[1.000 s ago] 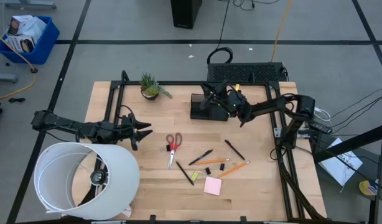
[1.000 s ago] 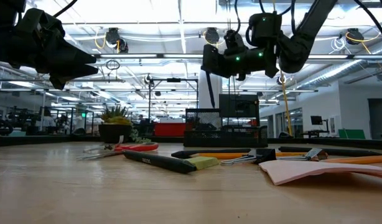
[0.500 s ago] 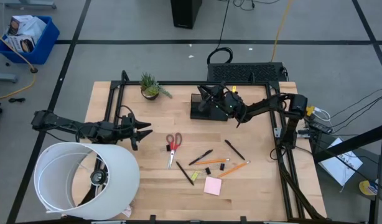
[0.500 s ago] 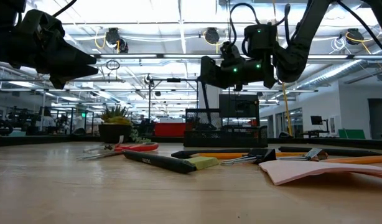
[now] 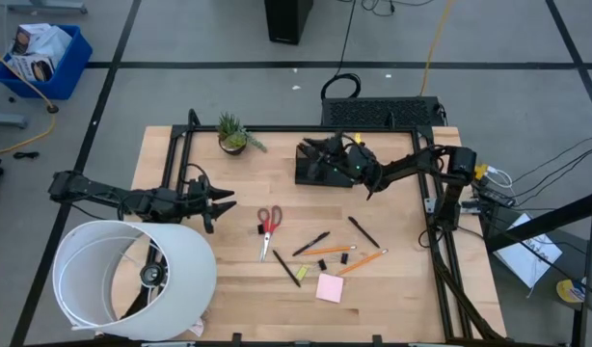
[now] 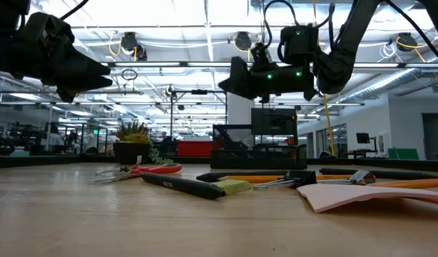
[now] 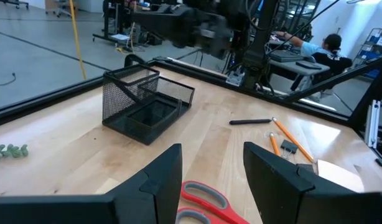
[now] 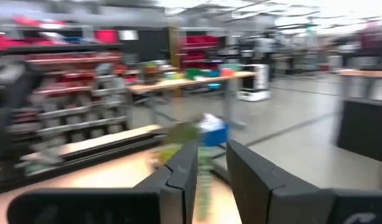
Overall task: Pick and place office supplies into organizer
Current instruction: Put the binder clip into the desk organizer
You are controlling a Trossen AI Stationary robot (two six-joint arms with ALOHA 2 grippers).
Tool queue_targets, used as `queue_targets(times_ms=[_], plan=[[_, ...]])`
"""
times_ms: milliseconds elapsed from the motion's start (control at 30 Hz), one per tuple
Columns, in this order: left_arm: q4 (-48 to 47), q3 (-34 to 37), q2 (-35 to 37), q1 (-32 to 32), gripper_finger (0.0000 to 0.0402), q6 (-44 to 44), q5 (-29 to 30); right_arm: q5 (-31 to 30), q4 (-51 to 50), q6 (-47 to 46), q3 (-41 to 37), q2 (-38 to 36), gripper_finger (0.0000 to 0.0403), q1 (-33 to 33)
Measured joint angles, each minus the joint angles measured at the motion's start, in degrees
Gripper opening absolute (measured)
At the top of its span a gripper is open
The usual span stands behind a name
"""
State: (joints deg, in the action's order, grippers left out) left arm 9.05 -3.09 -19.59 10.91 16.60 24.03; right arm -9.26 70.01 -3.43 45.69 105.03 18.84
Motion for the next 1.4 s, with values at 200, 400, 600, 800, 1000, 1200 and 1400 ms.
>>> queue_targets(times_ms=[200,400,600,800,1000,1200,1400], plan=[[0.0,0.0,0.0,0.0,0.0175,0.0,0.0,9.6,0.7,-0.5,0.0,0.0,0.0073,-4.3],[0.0,0.0,0.0,0.0,0.0175,0.0,0.0,12.6,-0.5,-0.3,0.0,0.0,0.0073,-9.6],[-0.4,0.0,0.0,0.0,0.0175,0.0,0.0,12.6,-8.9,-0.1,0.0,0.0,0.0073,-14.0],[-0.4,0.0,0.0,0.0,0.0175,0.0,0.0,12.7,-16.5,-3.0,0.0,0.0,0.0073,-17.4],[-0.4,0.0,0.0,0.0,0.0175,0.1,0.0,17.6,-24.5,-3.4,0.0,-0.4,0.0073,-20.0],[-0.2,0.0,0.0,0.0,0.0175,0.1,0.1,25.0,-27.4,-3.0,0.0,-0.8,0.0073,-21.1],[-0.2,0.0,0.0,0.0,0.0175,0.1,0.1,26.0,-38.8,-3.7,0.0,-0.8,0.0073,-21.2]])
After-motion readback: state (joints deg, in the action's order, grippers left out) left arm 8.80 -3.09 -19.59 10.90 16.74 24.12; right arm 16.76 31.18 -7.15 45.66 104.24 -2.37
